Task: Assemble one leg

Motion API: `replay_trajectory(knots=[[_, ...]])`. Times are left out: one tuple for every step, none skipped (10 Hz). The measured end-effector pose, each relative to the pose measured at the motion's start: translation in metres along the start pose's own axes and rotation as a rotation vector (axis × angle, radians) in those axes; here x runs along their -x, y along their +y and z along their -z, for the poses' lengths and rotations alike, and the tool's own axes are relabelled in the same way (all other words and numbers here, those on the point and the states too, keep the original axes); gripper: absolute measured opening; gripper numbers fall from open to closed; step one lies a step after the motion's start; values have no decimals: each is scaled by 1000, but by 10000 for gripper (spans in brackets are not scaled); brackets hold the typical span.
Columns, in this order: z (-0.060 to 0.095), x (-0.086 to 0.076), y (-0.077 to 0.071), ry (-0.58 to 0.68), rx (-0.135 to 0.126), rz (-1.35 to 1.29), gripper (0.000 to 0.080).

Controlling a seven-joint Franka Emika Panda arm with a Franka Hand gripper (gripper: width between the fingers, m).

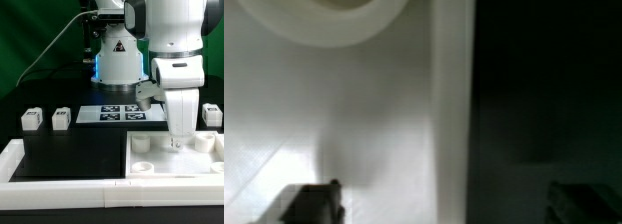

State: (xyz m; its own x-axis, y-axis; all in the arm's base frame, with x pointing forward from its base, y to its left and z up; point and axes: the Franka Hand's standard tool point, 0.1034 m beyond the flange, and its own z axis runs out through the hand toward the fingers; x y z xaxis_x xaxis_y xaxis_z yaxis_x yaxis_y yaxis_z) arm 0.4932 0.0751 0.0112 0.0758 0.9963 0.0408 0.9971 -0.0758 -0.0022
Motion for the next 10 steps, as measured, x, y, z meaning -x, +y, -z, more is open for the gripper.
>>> replay_trajectory(knots=[[0,0,0,0,0,0,631],[0,0,0,0,0,0,631],[0,0,0,0,0,0,646],[0,0,0,0,0,0,646],[0,0,0,0,0,0,648],[0,0,0,0,0,0,648],[0,0,0,0,0,-1,648],[0,0,0,0,0,-1,648],[2,0,1,0,3,-29,648],[13,0,1,0,18,-102,648]])
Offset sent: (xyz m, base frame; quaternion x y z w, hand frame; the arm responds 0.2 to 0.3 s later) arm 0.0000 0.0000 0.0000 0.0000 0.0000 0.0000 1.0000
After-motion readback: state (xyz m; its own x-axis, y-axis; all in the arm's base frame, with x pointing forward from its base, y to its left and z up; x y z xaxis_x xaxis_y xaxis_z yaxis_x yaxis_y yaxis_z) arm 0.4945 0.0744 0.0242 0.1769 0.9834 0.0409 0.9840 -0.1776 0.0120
